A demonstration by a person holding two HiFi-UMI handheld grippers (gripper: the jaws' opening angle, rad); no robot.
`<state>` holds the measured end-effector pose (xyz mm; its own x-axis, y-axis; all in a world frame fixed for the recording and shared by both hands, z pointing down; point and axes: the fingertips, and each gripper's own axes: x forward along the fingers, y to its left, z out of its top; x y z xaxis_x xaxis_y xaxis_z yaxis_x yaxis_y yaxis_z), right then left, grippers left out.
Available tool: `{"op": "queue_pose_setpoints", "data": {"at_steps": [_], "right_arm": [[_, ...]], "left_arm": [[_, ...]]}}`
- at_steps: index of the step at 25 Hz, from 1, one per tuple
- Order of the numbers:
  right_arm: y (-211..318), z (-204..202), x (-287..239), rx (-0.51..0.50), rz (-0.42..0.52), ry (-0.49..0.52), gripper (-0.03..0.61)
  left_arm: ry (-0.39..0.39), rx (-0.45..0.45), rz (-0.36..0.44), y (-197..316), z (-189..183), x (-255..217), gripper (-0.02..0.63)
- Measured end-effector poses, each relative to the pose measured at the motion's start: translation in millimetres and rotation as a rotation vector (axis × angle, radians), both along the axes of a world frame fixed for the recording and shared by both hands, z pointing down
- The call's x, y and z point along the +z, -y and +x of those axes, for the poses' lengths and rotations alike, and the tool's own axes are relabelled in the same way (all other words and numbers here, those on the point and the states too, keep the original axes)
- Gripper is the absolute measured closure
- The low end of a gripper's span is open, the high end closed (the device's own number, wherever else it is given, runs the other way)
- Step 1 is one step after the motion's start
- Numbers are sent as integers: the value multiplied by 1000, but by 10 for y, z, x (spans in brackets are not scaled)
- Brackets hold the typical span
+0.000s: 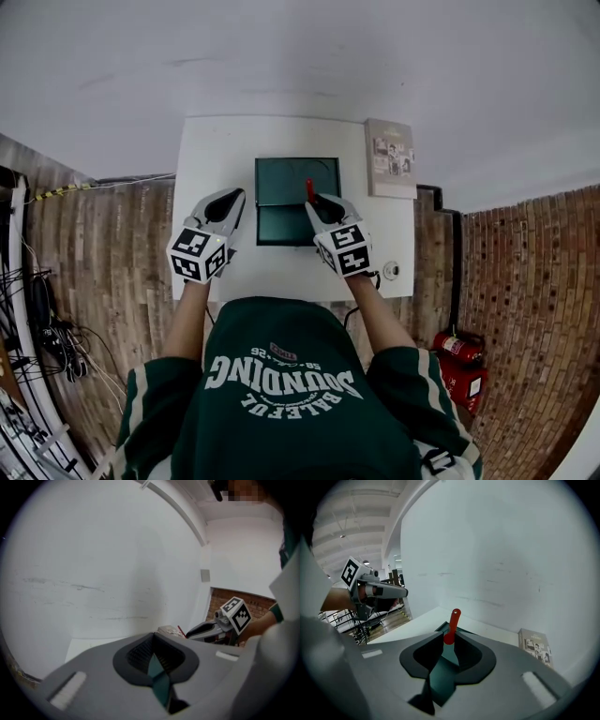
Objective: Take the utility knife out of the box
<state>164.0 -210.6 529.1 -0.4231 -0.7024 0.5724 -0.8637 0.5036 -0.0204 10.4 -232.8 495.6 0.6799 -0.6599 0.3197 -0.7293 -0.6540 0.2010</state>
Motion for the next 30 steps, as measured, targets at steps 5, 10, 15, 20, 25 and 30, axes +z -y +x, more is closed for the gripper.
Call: {"op": "queue_pose_setpoints", "data": {"at_steps": [5,10,15,20,25,30], "right_arm": [[8,48,-98,17,25,18,504],[26,74,-126,32,43,11,506],[17,74,-152,35,51,23,506],[13,50,-169,34,56,33,506],[2,45,-168,31,55,37,506],[-11,53,-158,35,51,36,506]], "left_arm": [[2,6,3,21,16,-13,561],[2,12,0,49,33,4,561],[1,13,-2,48,33,11,561],[1,10,0,41,16,4,561],[2,11,-1,25,25,6,561],[3,12,-5,10,27,20,561]]}}
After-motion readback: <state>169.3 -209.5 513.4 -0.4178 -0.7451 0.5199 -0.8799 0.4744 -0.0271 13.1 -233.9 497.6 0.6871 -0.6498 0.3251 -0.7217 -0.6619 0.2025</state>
